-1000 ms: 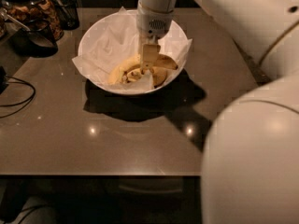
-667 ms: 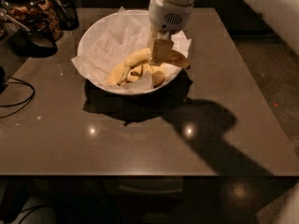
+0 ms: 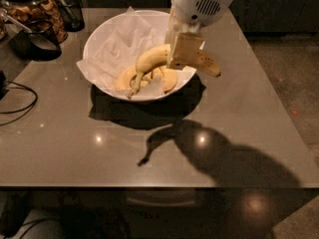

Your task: Pick banana from white bowl

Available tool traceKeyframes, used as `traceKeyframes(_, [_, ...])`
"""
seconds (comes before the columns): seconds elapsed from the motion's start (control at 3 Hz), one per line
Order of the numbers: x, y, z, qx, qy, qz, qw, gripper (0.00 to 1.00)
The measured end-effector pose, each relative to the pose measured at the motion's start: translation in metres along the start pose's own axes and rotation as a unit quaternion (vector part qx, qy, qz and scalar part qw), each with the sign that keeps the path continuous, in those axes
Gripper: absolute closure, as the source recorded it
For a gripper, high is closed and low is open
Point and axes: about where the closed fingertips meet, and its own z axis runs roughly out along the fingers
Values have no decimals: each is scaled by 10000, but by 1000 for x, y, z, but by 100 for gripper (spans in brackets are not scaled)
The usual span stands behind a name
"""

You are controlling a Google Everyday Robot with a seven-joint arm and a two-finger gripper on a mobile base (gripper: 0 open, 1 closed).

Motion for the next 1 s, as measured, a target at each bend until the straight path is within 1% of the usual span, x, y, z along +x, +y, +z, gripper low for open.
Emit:
traceKeyframes(0.33, [-3,17,-13,59,80,-93,9999,100])
traceKeyframes(0.67, [-12,60,-40,-18,59,-119,9999,100])
traceKeyframes(1.0, [-12,60,-41,-4,54,-124,9999,100])
